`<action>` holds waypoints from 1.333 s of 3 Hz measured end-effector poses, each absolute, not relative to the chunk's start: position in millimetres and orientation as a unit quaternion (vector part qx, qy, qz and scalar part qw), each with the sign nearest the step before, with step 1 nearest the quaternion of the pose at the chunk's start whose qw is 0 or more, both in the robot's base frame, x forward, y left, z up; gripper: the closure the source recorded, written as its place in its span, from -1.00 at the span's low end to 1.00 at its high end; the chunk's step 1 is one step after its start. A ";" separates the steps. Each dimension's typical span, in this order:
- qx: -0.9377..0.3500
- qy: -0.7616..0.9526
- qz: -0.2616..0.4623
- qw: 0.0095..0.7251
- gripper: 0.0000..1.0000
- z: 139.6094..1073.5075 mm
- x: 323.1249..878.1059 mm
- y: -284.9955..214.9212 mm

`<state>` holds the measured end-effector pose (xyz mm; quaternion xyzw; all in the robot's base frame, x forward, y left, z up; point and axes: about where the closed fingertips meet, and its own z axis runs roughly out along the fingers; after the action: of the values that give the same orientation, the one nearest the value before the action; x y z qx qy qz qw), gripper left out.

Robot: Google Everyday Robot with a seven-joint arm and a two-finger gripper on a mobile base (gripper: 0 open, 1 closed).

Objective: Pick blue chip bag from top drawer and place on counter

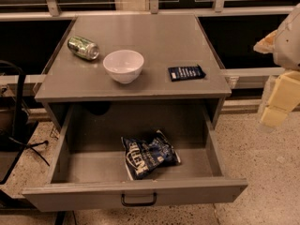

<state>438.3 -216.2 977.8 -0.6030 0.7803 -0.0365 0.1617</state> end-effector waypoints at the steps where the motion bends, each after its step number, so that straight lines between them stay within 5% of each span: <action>1: -0.603 0.780 -0.036 0.162 -1.00 977.8 438.3 -216.2; 4: -0.573 0.802 0.023 0.169 -1.00 924.3 450.4 -161.3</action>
Offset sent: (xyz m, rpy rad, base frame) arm 0.0030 0.0096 -0.0198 0.0336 0.0345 0.0043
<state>450.4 -161.3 924.3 -0.5726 0.8018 0.0233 0.1694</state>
